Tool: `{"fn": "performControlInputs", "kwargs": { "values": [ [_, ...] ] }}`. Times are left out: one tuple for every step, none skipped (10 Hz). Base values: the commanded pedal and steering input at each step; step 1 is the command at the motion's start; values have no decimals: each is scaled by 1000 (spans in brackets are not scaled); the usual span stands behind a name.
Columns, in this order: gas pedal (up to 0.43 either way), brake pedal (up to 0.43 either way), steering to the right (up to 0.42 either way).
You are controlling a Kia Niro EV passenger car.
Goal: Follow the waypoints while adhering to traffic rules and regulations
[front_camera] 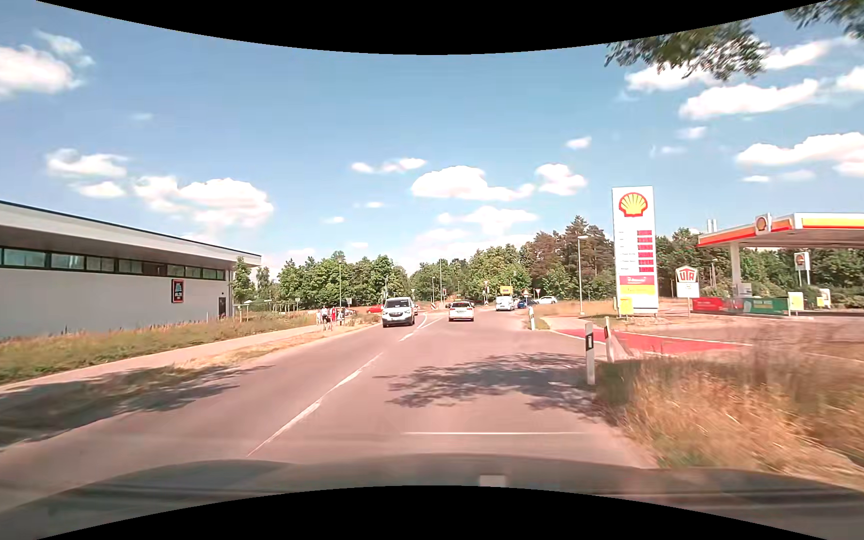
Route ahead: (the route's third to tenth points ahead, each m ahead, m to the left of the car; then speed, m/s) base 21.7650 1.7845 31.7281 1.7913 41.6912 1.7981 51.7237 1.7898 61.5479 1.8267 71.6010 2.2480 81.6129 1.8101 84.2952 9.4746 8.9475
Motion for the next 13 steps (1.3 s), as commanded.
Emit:
{"fn": "performControlInputs", "kwargs": {
  "values": [
    [87, 0, 2],
    [87, 0, 2],
    [87, 0, 1],
    [87, 0, 1],
    [87, 0, 1],
    [87, 0, 0],
    [87, 0, -1],
    [79, 0, -3],
    [67, 0, -3],
    [67, 0, -3],
    [67, 0, -3],
    [67, 0, -3],
    [59, 0, -3]
  ]
}}
